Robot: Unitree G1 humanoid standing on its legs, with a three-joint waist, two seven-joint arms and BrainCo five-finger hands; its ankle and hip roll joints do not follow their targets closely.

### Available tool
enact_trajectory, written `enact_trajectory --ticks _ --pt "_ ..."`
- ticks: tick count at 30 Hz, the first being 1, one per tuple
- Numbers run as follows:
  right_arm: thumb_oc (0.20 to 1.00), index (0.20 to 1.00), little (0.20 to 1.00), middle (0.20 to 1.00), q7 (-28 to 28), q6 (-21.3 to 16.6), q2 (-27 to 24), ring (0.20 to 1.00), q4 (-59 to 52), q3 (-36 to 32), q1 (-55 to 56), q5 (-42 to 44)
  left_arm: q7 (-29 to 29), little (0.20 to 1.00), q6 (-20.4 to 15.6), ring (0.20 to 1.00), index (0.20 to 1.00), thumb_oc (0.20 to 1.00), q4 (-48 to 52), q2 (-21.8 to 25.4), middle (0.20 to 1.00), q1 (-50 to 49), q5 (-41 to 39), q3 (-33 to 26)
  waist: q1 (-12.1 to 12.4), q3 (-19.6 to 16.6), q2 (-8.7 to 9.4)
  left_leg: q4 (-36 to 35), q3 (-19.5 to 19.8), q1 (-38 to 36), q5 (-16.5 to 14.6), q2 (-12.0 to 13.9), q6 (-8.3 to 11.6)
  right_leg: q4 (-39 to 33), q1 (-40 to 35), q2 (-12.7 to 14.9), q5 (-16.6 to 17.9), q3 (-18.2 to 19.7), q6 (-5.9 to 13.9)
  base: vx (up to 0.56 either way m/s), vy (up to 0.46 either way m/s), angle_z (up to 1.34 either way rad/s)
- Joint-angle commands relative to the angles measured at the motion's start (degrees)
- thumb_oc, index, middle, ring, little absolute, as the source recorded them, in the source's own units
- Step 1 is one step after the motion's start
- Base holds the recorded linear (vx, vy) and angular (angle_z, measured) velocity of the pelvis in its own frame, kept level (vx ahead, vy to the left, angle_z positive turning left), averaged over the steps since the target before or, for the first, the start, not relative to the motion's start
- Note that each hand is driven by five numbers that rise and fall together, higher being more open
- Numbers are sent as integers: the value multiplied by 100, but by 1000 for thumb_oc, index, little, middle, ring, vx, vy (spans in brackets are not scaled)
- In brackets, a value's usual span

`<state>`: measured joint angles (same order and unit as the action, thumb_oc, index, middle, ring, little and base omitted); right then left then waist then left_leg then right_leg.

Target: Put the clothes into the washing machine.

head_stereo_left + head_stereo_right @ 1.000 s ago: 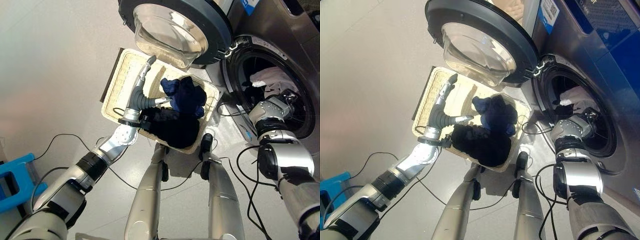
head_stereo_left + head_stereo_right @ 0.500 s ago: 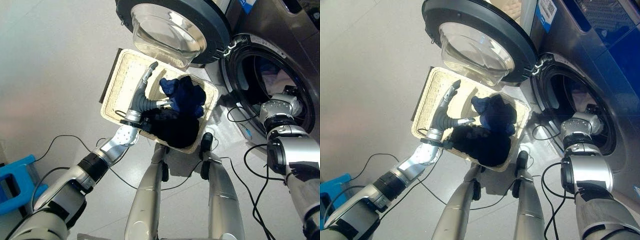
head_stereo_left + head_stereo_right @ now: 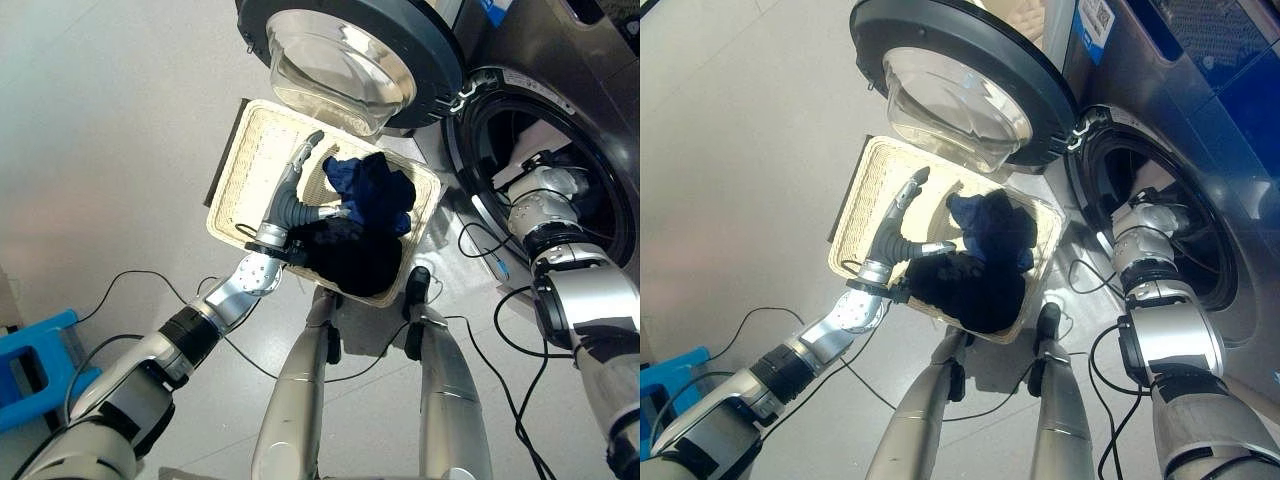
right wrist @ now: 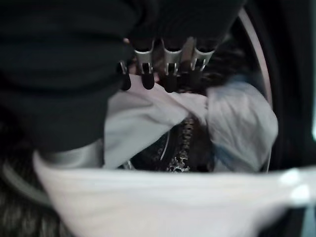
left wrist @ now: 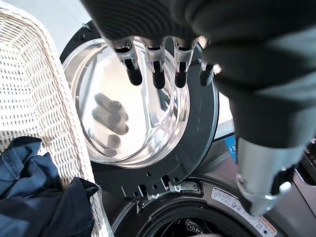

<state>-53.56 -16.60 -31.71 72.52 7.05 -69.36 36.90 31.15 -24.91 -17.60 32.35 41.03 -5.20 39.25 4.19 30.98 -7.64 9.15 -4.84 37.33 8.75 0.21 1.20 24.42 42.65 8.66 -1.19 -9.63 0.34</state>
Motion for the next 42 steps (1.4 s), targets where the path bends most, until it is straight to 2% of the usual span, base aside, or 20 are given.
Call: enact_trajectory --ticks 1,3,4,6,10,11,14,15,20,23,24,27,28,30,33,39,42 --pt "1000 1000 1000 1000 -625 133 -178 1000 -404 439 158 -1472 188 1000 549 1000 1000 1000 -363 -373 1000 105 574 -107 -51 -118 -410 492 -182 -19 -832 -521 -24 -93 -78 -19 106 -414 534 -25 40 0" --pt "1000 1000 1000 1000 -733 164 -115 1000 -464 497 194 -1580 227 1000 733 1000 1000 1000 -453 -387 1000 117 653 -73 -64 -118 -413 486 -196 -1 -820 -514 -18 -112 -56 -30 122 -404 533 -19 34 -1" --pt "1000 1000 1000 1000 -851 193 -41 1000 -580 513 310 -1695 207 1000 1012 1000 1000 1000 -509 -413 1000 76 717 -45 -79 -118 -423 466 -201 -18 -821 -519 -13 -114 -62 -40 105 -394 536 -14 47 -7" --pt "1000 1000 1000 1000 -936 -30 244 1000 -833 368 762 -1633 28 1000 1597 1000 1000 1000 -723 -449 1000 -27 821 64 -136 -118 -449 401 -242 -46 -802 -521 1 -197 -80 -78 108 -338 545 -9 54 -12" --pt "1000 1000 1000 1000 -1047 -153 529 1000 -1096 337 1128 -1773 -65 1000 2030 1000 1000 1000 -928 -483 1000 -23 913 176 -190 -118 -469 353 -304 -37 -783 -512 6 -288 -59 -88 143 -311 556 -13 24 -5" --pt "1000 1000 1000 1000 -1155 -188 688 1000 -1327 400 1329 -1741 -4 1000 2231 1000 1000 1000 -1055 -527 1000 -46 1072 240 -227 -118 -457 344 -327 -63 -805 -503 12 -283 -72 -100 117 -282 563 -5 18 -3" --pt "1000 1000 1000 1000 -1156 -270 850 1000 -1602 461 1539 -1723 281 1000 2394 1000 1000 1000 -1252 -572 1000 9 1546 241 -293 -118 -421 334 -368 -27 -783 -482 32 -309 -36 -125 135 -252 560 0 0 0" --pt "1000 1000 1000 1000 -1064 -317 984 1000 -1965 641 1730 -1739 615 1000 2562 1000 1000 1000 -1455 -590 1000 173 2003 253 -369 -118 -362 316 -429 36 -742 -451 52 -349 14 -158 167 -224 551 -25 24 -5" --pt "1000 1000 1000 1000 -1124 -80 1123 1000 -2996 1279 2136 -1992 1468 1000 2754 1000 1000 1000 -2075 -596 1000 697 2977 169 -621 -118 -215 259 -601 124 -640 -357 149 -397 162 -261 234 -56 526 -14 59 -9" --pt "1000 1000 1000 1000 -1218 -52 1132 1000 -3242 1397 2334 -1964 1610 1000 2817 1000 1000 1000 -2378 -570 1000 920 3158 141 -746 -118 -173 258 -700 138 -620 -313 197 -404 212 -303 246 37 519 2 86 -16" --pt "1000 1000 1000 1000 -1217 -57 1209 1000 -3305 1405 2588 -1700 1627 1000 2831 1000 1000 1000 -2790 -607 1000 1127 3068 102 -891 -118 -130 249 -795 154 -588 -267 256 -406 264 -350 263 151 515 11 103 -17" --pt "1000 1000 1000 1000 -1095 -367 1316 1000 -3136 1234 2870 -1244 1644 1000 2643 1000 1000 1000 -3146 -637 1000 1265 2966 -5 -1021 -118 -116 197 -928 97 -565 -220 290 -448 262 -386 280 252 516 17 103 -21" --pt "1000 1000 1000 1000 -1089 -388 1320 1000 -3122 1225 2881 -1244 1645 1000 2641 1000 1000 1000 -3152 -642 1000 1271 2954 -3 -1025 -118 -118 193 -937 92 -563 -217 291 -453 260 -387 282 257 516 12 64 -33" --pt "1000 1000 1000 1000 -1116 -795 1337 1000 -2999 1030 2920 -981 1628 1000 2495 1000 1000 1000 -3189 -695 1000 1286 2911 -60 -1063 -118 -149 180 -992 48 -559 -202 303 -484 226 -396 284 293 509 10 58 -24" --pt "1000 1000 1000 1000 -887 -1108 1275 1000 -2765 716 2725 -652 1609 1000 2420 1000 1000 1000 -3246 -744 1000 1338 3298 -20 -1050 -118 -189 197 -996 -1 -561 -208 317 -491 160 -381 270 282 496 7 16 -10" --pt "1000 1000 1000 1000 -825 -1066 1089 1000 -2926 739 2227 -644 1669 1000 2733 1000 1000 1000 -3501 -584 1000 1534 4557 312 -1024 -118 -151 261 -983 45 -525 -214 363 -487 149 -363 295 229 475 2 0 -1" --pt "1000 1000 1000 1000 -795 -1052 1098 1000 -3045 788 2211 -643 1628 1000 2779 1000 1000 1000 -3537 -522 1000 1603 4732 398 -1041 -118 -140 258 -1003 103 -492 -202 362 -503 206 -378 341 240 467 0 0 0"
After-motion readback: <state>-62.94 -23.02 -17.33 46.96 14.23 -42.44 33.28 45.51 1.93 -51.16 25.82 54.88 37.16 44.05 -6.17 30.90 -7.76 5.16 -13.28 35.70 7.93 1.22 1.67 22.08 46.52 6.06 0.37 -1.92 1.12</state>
